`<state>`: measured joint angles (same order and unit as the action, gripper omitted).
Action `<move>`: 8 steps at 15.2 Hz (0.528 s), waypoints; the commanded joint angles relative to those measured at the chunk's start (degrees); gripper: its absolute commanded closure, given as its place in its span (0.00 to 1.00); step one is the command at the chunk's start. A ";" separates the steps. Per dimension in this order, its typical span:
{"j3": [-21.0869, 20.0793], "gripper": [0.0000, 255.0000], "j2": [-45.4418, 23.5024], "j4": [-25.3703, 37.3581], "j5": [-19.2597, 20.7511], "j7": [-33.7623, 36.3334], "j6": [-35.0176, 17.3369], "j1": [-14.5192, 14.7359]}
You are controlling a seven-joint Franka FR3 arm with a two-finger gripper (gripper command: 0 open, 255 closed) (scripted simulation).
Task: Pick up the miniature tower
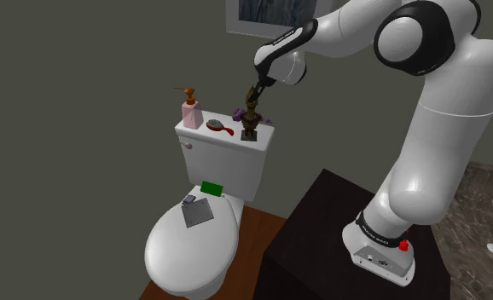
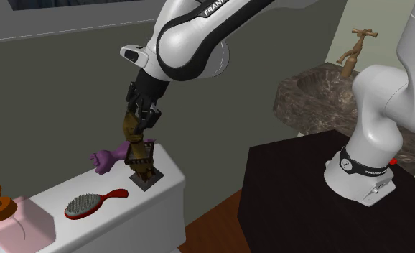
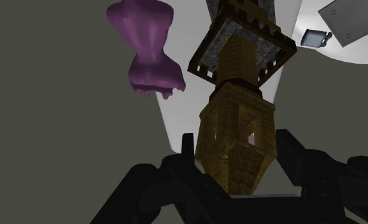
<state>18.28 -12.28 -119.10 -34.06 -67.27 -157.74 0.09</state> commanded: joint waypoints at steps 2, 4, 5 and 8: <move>-0.01 1.00 -0.20 0.07 0.08 0.15 0.00 0.07; 0.64 1.00 0.74 0.36 1.75 1.64 1.07 0.51; 0.95 1.00 1.20 0.53 2.56 2.36 1.61 0.71; 1.75 1.00 2.52 1.13 4.89 4.42 3.27 1.22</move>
<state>19.80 -10.20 -118.12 -29.84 -63.45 -154.91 1.16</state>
